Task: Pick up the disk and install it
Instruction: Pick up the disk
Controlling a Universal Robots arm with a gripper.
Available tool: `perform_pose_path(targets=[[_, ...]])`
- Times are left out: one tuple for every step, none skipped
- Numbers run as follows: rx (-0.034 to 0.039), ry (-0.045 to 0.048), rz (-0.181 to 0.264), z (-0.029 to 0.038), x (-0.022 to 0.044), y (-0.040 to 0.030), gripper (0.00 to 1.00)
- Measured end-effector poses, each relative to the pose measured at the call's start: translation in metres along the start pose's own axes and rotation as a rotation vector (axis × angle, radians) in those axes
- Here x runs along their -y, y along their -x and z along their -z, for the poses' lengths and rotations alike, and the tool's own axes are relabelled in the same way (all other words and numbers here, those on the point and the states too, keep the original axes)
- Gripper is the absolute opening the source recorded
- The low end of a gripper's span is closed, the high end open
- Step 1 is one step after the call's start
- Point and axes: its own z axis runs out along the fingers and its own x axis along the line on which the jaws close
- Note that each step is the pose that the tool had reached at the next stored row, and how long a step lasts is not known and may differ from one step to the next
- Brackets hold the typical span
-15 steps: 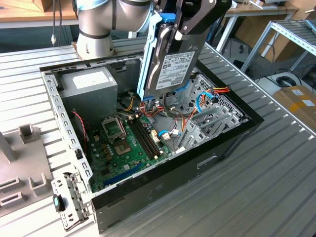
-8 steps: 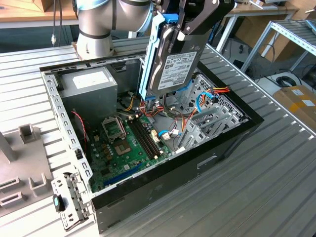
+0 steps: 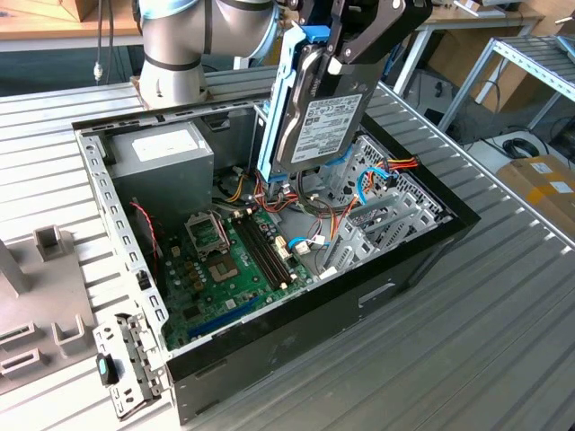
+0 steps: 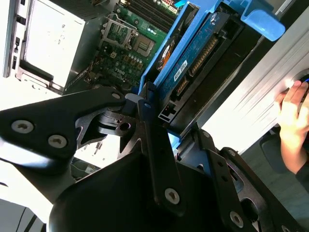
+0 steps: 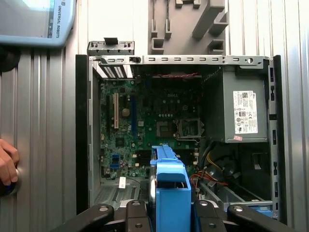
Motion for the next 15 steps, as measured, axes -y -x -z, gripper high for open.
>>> perform_pose_path(targets=[[0.0000,0.0000,0.000,0.0000,0.0004,-0.0001,0.37],[0.0000,0.0000,0.000,0.0000,0.0010,-0.0002,0.37],[-0.0001,-0.0001,0.000,-0.0001,0.0014,-0.0002,0.37],[-0.0001,0.0000,0.000,-0.0001,0.0018,-0.0003,0.37],[-0.0002,0.0000,0.000,-0.0001,0.0022,-0.0003,0.37],[-0.0002,-0.0001,0.000,-0.0001,0.0026,-0.0004,0.37],[-0.0002,-0.0001,0.000,-0.0001,0.0030,-0.0004,0.37],[-0.0003,-0.0001,0.000,-0.0001,0.0034,-0.0005,0.37],[-0.0003,-0.0001,0.000,-0.0001,0.0039,-0.0005,0.37],[-0.0004,-0.0001,0.000,-0.0002,0.0043,-0.0006,0.37],[-0.0005,0.0000,0.000,-0.0002,0.0049,-0.0007,0.37],[-0.0005,-0.0001,0.000,-0.0002,0.0053,-0.0007,0.37],[-0.0006,0.0000,0.000,-0.0002,0.0060,-0.0008,0.37],[-0.0006,-0.0001,0.000,-0.0002,0.0066,-0.0009,0.37],[-0.0007,0.0000,0.000,-0.0002,0.0070,-0.0009,0.37]])
